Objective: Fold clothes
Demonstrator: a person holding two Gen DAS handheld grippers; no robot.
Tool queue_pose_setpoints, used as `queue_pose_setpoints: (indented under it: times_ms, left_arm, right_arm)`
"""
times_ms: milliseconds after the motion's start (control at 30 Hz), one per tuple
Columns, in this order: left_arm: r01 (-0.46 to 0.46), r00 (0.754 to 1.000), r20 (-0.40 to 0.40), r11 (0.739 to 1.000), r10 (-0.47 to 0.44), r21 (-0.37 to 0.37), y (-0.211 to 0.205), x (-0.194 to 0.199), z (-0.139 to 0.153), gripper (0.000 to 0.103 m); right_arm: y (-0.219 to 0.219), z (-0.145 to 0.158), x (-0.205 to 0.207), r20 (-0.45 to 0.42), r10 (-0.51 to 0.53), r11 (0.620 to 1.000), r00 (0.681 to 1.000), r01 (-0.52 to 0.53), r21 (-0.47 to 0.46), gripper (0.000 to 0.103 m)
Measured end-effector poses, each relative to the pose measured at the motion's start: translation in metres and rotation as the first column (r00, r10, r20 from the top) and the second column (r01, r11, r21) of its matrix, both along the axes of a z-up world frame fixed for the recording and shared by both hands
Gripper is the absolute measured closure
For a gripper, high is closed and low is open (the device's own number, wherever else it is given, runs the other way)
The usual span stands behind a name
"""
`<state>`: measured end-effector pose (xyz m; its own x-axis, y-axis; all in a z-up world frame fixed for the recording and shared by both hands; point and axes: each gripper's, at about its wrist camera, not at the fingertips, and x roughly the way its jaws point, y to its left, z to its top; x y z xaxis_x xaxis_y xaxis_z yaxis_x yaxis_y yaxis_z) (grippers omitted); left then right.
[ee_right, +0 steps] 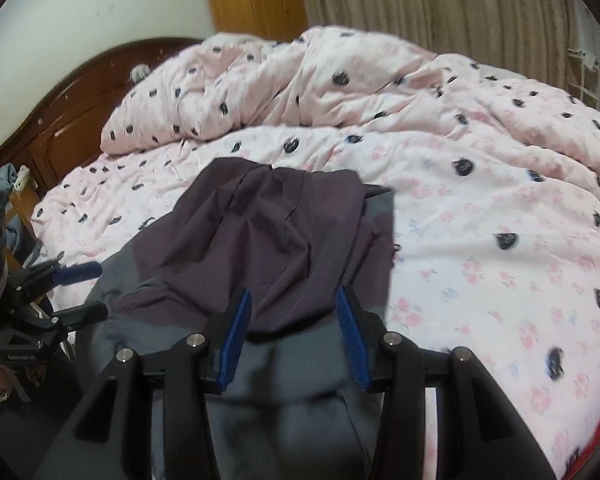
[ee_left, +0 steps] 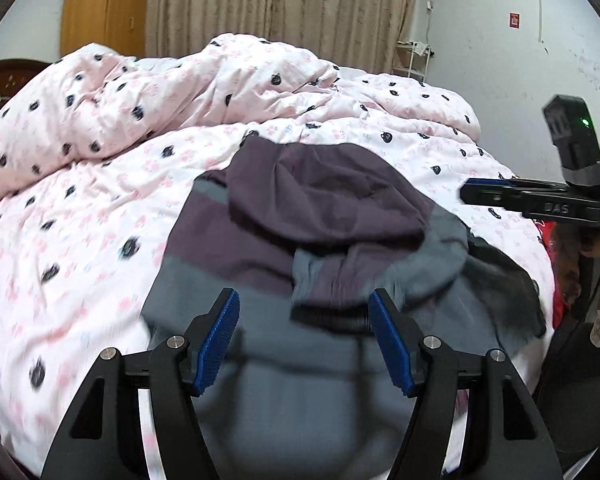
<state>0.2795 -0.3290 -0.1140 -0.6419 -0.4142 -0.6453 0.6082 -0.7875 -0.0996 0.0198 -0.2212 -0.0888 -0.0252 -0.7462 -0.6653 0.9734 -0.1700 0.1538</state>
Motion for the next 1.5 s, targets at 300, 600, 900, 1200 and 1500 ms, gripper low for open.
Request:
queue_pose_setpoints:
  times_ms: [300,600,900,1200,1500]
  left_arm:
    - [-0.032,0.999,-0.032,0.998,0.033,0.052,0.017,0.054,-0.002,0.040]
    - [-0.089,0.996,0.016,0.994,0.088,0.062,0.026,0.092,-0.018,0.040]
    - [-0.069,0.998,0.012,0.993,0.068,0.099,0.024,0.095,-0.025,0.040]
    - [-0.099,0.995,0.039,0.963,0.093,0.251,0.006,0.089,-0.055,0.040]
    - [-0.124,0.992,0.023,0.927,0.124,0.354,-0.003,0.102,-0.070,0.040]
  right_arm:
    - [0.071,-0.011,0.008,0.091,-0.060,0.998,0.994,0.059,0.018,0.057]
    - [0.094,-0.024,0.014,0.112,-0.120,0.991,0.987,0.112,0.076,0.050]
    - [0.097,-0.028,0.013,0.115,-0.138,0.988,0.984,0.129,0.084,0.050]
    - [0.112,-0.035,0.009,0.144,-0.168,0.982,0.975,0.152,0.114,0.050]
    - [0.129,-0.040,0.003,0.147,-0.189,0.976,0.971,0.168,0.140,0.050]
